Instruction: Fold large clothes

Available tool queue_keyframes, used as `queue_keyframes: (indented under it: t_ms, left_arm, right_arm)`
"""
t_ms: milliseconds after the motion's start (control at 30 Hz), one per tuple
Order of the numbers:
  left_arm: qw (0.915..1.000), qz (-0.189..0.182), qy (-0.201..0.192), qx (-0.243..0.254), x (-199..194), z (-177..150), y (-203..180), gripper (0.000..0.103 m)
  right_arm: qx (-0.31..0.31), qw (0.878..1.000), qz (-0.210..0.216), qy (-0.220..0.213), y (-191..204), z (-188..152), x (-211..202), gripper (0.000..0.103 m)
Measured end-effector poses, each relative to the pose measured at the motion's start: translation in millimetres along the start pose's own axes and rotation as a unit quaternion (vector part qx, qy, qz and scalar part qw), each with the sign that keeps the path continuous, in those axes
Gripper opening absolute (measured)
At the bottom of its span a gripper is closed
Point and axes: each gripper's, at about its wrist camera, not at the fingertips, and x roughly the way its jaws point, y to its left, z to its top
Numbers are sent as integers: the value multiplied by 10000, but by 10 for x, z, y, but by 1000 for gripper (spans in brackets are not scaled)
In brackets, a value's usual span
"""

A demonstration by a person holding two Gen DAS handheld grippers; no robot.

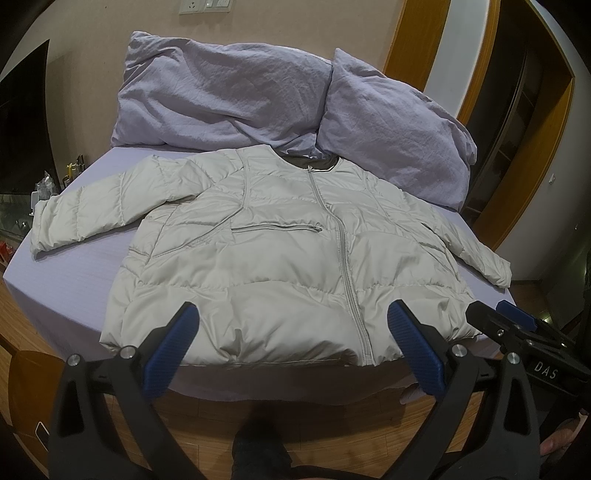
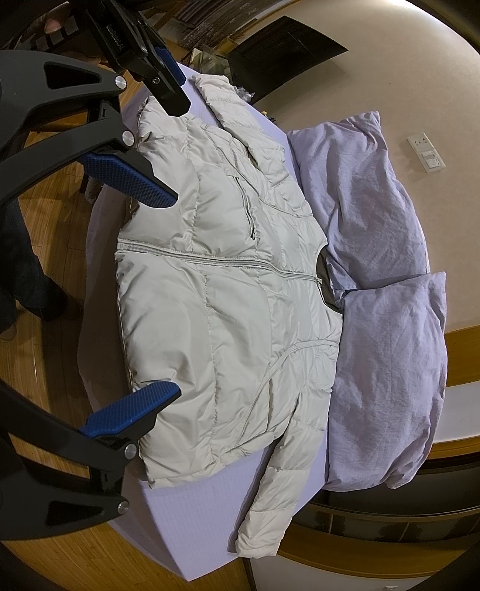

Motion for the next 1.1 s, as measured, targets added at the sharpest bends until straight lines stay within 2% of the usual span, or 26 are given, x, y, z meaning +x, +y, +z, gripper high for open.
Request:
queue_keyframes:
  t_ms: [1100]
  left_arm:
    - [10000, 4, 33, 2, 3, -5, -1, 101]
  right_arm:
    - [39, 10000, -43, 49, -45, 27, 64, 97]
